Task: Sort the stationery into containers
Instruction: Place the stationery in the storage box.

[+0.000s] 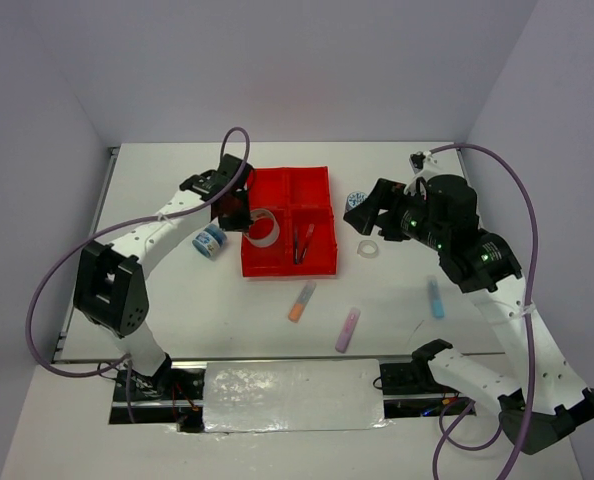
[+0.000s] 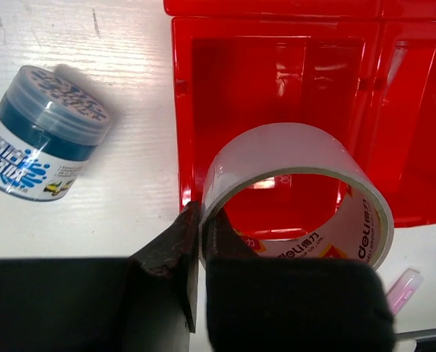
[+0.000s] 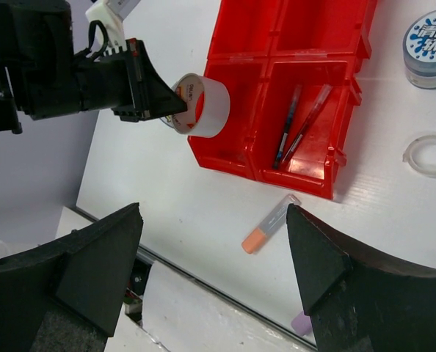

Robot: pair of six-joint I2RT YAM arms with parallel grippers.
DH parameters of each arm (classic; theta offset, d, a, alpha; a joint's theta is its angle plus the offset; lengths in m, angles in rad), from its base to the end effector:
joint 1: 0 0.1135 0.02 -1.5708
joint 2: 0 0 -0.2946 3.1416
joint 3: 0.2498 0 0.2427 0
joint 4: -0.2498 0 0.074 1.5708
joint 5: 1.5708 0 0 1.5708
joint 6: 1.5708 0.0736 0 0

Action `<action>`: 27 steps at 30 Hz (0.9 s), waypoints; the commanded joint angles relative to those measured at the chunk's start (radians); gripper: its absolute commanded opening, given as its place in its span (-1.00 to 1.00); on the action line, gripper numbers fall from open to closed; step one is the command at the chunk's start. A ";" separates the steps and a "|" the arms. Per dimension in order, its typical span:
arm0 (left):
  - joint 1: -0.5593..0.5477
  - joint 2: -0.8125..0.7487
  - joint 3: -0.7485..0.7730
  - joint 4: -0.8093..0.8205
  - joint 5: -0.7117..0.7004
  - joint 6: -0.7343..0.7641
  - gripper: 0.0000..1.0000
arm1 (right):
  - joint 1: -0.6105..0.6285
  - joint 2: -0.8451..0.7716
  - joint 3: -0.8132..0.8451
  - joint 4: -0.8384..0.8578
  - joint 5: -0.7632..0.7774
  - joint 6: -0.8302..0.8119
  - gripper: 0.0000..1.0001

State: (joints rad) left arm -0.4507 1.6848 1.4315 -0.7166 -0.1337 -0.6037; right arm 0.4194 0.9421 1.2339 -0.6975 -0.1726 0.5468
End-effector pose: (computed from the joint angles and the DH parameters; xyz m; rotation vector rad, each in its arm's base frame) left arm 0.3457 -0.1564 0.2841 -0.2472 2.5346 -0.2496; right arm 0.1678 0.0886 0.4191 0.0139 2.0585 0.7864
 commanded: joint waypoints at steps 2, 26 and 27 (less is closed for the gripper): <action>-0.005 0.012 -0.016 0.072 -0.007 0.004 -0.66 | 0.005 -0.034 -0.010 -0.014 -0.011 -0.034 0.72; -0.029 0.041 0.112 0.100 0.014 -0.027 0.35 | 0.005 0.001 -0.088 -0.049 0.105 -0.041 0.73; -0.037 0.026 0.141 0.092 0.022 -0.028 0.35 | 0.005 0.017 -0.121 -0.060 0.139 -0.035 0.73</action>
State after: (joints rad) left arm -0.4637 1.7954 1.4899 -0.6338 -0.1482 -0.6109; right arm 0.4194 0.9268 1.1744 -0.7208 -0.1452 0.5026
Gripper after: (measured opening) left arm 0.676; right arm 0.863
